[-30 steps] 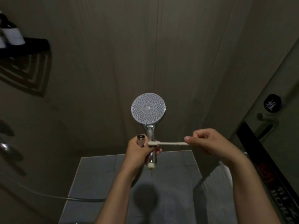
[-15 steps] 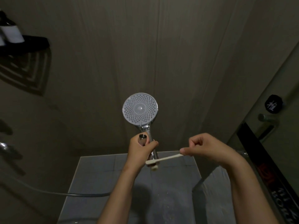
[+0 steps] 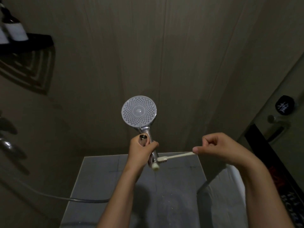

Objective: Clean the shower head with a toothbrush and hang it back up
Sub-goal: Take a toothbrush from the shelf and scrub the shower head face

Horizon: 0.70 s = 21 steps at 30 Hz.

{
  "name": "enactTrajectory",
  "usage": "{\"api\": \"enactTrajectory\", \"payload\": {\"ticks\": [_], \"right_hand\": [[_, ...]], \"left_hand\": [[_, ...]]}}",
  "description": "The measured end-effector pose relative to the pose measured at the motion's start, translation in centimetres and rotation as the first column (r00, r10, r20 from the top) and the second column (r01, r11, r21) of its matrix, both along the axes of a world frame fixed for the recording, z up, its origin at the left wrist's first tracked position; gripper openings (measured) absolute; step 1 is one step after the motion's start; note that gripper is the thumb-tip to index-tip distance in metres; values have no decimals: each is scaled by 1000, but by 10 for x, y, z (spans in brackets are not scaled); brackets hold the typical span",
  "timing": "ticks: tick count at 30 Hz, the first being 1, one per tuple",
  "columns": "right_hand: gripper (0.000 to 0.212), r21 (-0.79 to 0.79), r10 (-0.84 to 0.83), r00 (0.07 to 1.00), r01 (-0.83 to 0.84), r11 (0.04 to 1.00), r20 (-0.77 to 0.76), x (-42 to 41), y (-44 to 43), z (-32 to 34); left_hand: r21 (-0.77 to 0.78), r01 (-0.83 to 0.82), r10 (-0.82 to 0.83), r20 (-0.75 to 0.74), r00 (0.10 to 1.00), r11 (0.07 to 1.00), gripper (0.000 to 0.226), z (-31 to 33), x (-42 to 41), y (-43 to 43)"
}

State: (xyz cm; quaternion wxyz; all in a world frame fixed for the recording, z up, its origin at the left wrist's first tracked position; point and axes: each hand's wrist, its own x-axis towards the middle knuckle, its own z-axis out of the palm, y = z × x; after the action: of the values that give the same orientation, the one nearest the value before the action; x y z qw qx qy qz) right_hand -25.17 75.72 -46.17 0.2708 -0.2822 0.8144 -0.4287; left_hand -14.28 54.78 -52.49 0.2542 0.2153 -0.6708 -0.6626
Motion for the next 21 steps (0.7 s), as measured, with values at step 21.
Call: {"api": "enactTrajectory", "payload": {"ticks": [21], "right_hand": [[39, -252, -57, 980, 105, 962, 190, 10, -24, -6]], "left_hand": [[569, -63, 160, -123, 979, 820, 46, 16, -9, 0]]}}
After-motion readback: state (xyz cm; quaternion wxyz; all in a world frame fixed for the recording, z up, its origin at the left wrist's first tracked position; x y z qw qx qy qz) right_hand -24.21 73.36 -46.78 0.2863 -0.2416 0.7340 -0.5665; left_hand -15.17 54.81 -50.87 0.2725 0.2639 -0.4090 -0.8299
